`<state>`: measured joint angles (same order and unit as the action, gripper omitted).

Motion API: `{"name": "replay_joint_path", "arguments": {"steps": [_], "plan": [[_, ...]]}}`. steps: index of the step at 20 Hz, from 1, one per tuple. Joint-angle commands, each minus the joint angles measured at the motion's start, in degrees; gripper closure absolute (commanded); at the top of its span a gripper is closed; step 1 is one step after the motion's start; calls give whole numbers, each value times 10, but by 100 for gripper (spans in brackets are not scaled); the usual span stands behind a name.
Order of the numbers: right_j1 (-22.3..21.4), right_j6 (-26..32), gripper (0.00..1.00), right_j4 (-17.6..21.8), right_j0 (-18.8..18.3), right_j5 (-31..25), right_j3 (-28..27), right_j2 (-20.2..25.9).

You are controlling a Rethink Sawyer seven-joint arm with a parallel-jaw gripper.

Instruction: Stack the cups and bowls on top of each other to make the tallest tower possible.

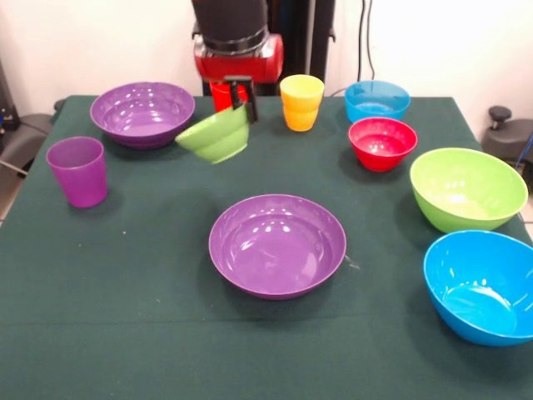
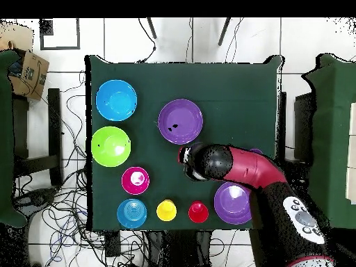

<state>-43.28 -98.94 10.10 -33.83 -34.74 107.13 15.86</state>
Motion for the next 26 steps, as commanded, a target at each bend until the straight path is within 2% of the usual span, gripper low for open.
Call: {"name": "replay_joint_path", "arguments": {"steps": [1, 5, 9, 14, 17, 21, 23, 26], "plan": [[-42, -35, 100, -30, 39, -116, -41, 31], [-55, -44, 100, -33, 57, -140, -60, 24], [-40, -68, 100, -28, 87, -152, -102, 13], [14, -95, 100, -29, 129, -153, -179, 5], [59, -94, 100, -21, 150, -154, -243, -1], [124, -76, 100, -19, 162, -133, -307, -2], [136, -76, 100, -20, 168, -127, -320, -4], [176, -73, 100, -17, 181, -96, -356, -4]]}}
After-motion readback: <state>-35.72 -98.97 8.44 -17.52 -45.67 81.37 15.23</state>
